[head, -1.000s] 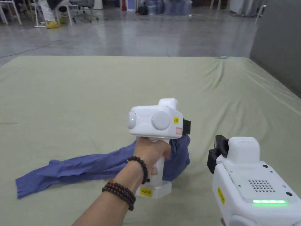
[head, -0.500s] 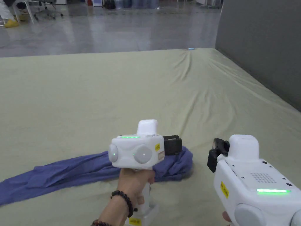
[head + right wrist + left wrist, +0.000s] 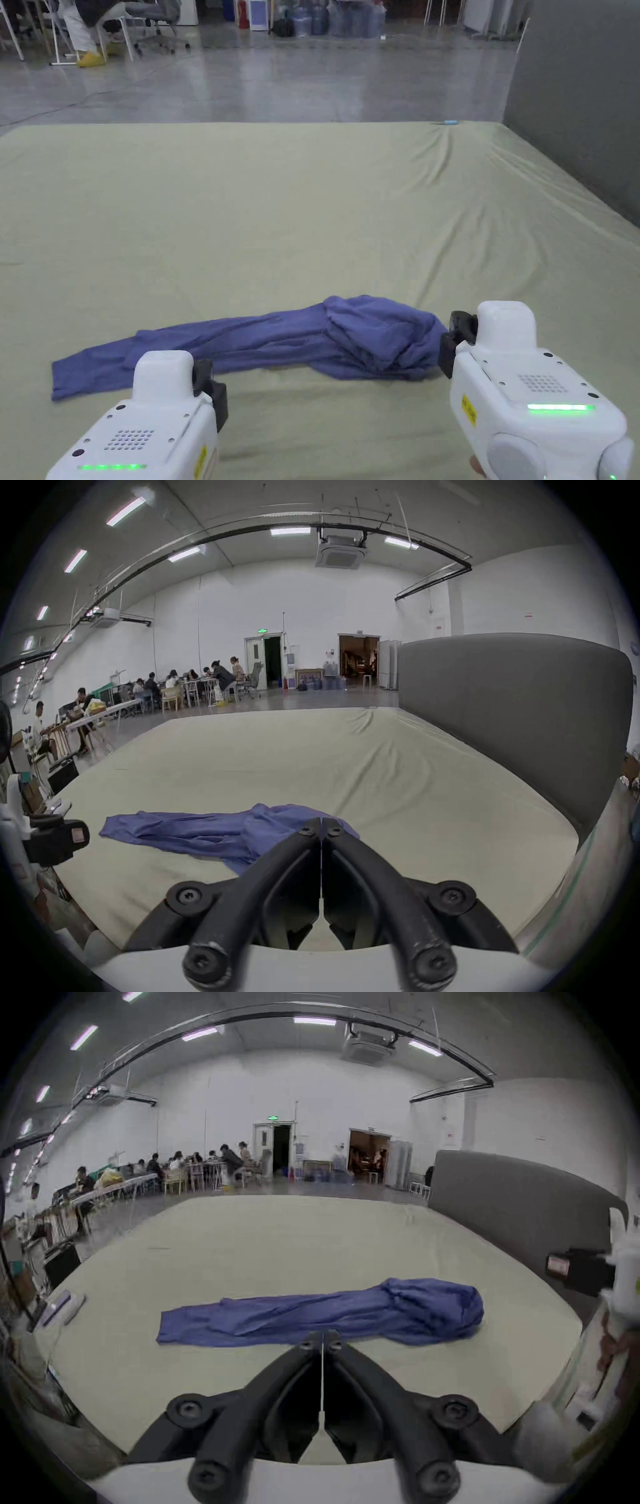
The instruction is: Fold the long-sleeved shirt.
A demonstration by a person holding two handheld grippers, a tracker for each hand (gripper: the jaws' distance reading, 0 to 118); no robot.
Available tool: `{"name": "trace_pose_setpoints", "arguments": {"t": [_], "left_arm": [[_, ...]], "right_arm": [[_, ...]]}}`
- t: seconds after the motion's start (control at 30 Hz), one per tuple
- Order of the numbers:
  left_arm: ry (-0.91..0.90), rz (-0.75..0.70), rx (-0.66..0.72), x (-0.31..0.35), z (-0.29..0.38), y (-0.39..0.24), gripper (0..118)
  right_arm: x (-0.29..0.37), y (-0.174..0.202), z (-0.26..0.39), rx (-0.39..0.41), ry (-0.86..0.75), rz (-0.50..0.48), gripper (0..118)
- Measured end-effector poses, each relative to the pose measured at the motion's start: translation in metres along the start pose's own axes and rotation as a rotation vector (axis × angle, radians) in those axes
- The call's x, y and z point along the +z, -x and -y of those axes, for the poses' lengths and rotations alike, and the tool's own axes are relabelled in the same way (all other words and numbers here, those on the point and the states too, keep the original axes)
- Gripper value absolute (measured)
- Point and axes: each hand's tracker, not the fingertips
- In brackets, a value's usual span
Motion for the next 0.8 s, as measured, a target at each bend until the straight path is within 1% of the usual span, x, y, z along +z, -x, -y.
{"name": "trace_pose_setpoints", "arguments": {"t": [0.03, 0.07, 0.17, 0.2, 0.23, 0.27, 0.3, 0.33, 0.37, 0.43, 0.5, 0.53, 0.57, 0.6, 0.63, 0.67, 0.7, 0.73, 0.8], "left_arm": [[0.021, -0.015, -0.038, -0.001, -0.001, -0.002, 0], [0.025, -0.018, -0.04, -0.002, -0.003, -0.004, 0], [0.028, 0.005, 0.02, -0.012, -0.019, -0.001, 0], [0.04, 0.012, 0.021, -0.02, -0.026, 0.002, 1], [0.037, 0.015, 0.018, -0.029, -0.033, 0.004, 34], [0.049, 0.011, 0.012, -0.044, -0.042, 0.007, 77], [0.119, -0.003, 0.008, -0.065, -0.049, 0.01, 111], [0.184, -0.016, 0.007, -0.084, -0.051, 0.014, 118], [0.183, -0.035, 0.002, -0.103, -0.058, 0.02, 117], [0.26, -0.058, 0.009, -0.155, -0.061, 0.03, 117], [0.389, -0.109, -0.005, -0.201, -0.055, 0.039, 117], [0.441, -0.132, -0.017, -0.218, -0.053, 0.043, 113], [0.488, -0.15, -0.029, -0.236, -0.05, 0.048, 106], [0.515, -0.166, -0.034, -0.247, -0.043, 0.05, 97], [0.542, -0.171, -0.049, -0.257, -0.04, 0.052, 75], [0.565, -0.181, -0.045, -0.264, -0.035, 0.055, 48], [0.592, -0.163, -0.027, -0.268, -0.03, 0.057, 39], [0.596, -0.119, -0.007, -0.272, -0.023, 0.06, 38], [0.586, -0.115, -0.043, -0.261, -0.032, 0.05, 34]], "right_arm": [[0.0, 0.001, -0.001, 0.0, -0.004, -0.001, 0], [0.0, 0.002, -0.003, -0.003, -0.007, -0.002, 0], [0.002, 0.002, -0.004, -0.008, -0.01, -0.016, 0], [0.002, 0.002, -0.004, -0.007, -0.01, -0.017, 0], [0.002, 0.002, -0.003, -0.006, -0.008, -0.018, 0], [0.001, 0.001, -0.002, -0.003, -0.003, -0.019, 0], [-0.001, 0.001, 0.0, 0.0, 0.005, -0.021, 0], [-0.004, 0.001, 0.002, 0.0, 0.011, -0.021, 0], [-0.006, 0.001, 0.004, -0.002, 0.017, -0.019, 0], [-0.013, 0.0, 0.008, -0.008, 0.036, -0.023, 0], [-0.02, 0.0, 0.011, -0.006, 0.056, -0.022, 0], [-0.023, 0.0, 0.012, -0.003, 0.063, -0.021, 0], [-0.026, -0.001, 0.014, 0.001, 0.071, -0.017, 0], [-0.029, -0.001, 0.015, 0.003, 0.078, -0.019, 0], [-0.032, -0.002, 0.015, 0.006, 0.085, -0.021, 0], [-0.035, -0.003, 0.015, 0.011, 0.093, -0.02, 0], [-0.039, -0.003, 0.016, 0.017, 0.099, -0.018, 0], [-0.043, -0.003, 0.016, 0.021, 0.104, -0.019, 0], [-0.055, -0.005, 0.013, 0.032, 0.121, -0.025, 0]]}}
